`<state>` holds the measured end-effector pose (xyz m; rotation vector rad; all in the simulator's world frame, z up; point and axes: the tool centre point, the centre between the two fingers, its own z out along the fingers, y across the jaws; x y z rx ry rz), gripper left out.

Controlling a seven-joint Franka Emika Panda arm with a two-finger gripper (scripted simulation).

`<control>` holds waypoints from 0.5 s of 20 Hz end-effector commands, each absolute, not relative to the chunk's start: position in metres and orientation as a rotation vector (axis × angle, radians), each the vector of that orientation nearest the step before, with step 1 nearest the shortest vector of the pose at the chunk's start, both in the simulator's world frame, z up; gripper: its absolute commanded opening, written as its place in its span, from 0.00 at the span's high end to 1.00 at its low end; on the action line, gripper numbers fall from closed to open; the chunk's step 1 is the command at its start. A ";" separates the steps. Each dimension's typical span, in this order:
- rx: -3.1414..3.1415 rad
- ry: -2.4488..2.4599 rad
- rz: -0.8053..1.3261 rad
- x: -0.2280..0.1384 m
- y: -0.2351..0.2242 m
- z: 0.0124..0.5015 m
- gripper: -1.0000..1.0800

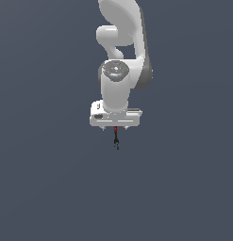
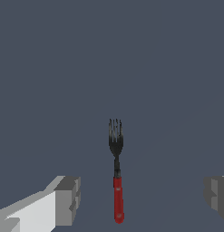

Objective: Pick up the object and move it to a goal position.

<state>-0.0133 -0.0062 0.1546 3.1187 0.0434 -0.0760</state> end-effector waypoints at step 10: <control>3.101 0.001 -0.076 -0.011 -0.029 0.163 0.04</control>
